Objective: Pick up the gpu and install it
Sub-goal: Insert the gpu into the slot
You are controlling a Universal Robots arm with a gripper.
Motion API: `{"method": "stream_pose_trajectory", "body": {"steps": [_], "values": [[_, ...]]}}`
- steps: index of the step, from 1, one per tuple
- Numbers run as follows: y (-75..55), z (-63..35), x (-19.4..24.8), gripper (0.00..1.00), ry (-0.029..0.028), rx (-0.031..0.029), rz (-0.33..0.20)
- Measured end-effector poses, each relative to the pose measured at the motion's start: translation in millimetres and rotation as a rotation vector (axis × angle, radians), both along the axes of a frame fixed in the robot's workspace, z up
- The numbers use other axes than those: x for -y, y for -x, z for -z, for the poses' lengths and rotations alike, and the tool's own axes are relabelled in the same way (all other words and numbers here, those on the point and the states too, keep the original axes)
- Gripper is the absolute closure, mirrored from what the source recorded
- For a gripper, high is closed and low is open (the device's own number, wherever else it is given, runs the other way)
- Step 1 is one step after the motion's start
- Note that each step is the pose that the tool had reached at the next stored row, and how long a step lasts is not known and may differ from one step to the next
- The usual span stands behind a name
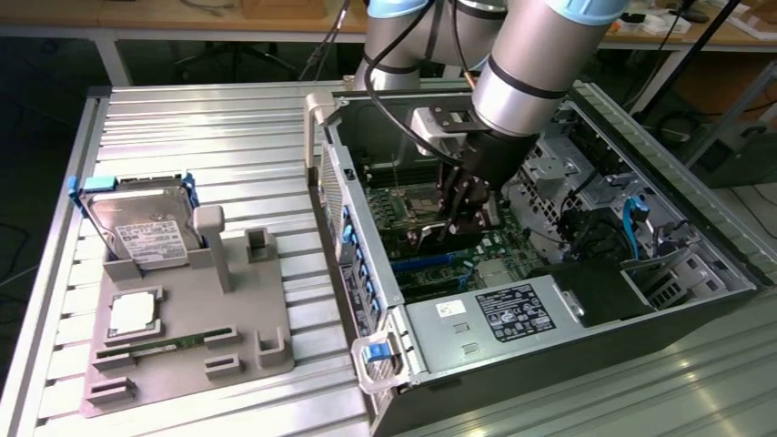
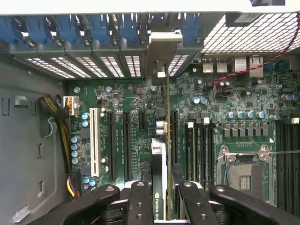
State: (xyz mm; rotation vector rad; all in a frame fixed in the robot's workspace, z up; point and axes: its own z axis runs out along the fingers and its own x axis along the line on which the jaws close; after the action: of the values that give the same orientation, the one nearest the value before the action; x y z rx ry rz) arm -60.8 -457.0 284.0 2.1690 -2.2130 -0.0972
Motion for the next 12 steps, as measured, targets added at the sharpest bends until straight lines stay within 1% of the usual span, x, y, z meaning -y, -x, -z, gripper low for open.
{"method": "stream_pose_trajectory", "body": {"steps": [12], "values": [[0.0,0.8,0.0,0.73,0.0000,0.0000,0.000]]}}
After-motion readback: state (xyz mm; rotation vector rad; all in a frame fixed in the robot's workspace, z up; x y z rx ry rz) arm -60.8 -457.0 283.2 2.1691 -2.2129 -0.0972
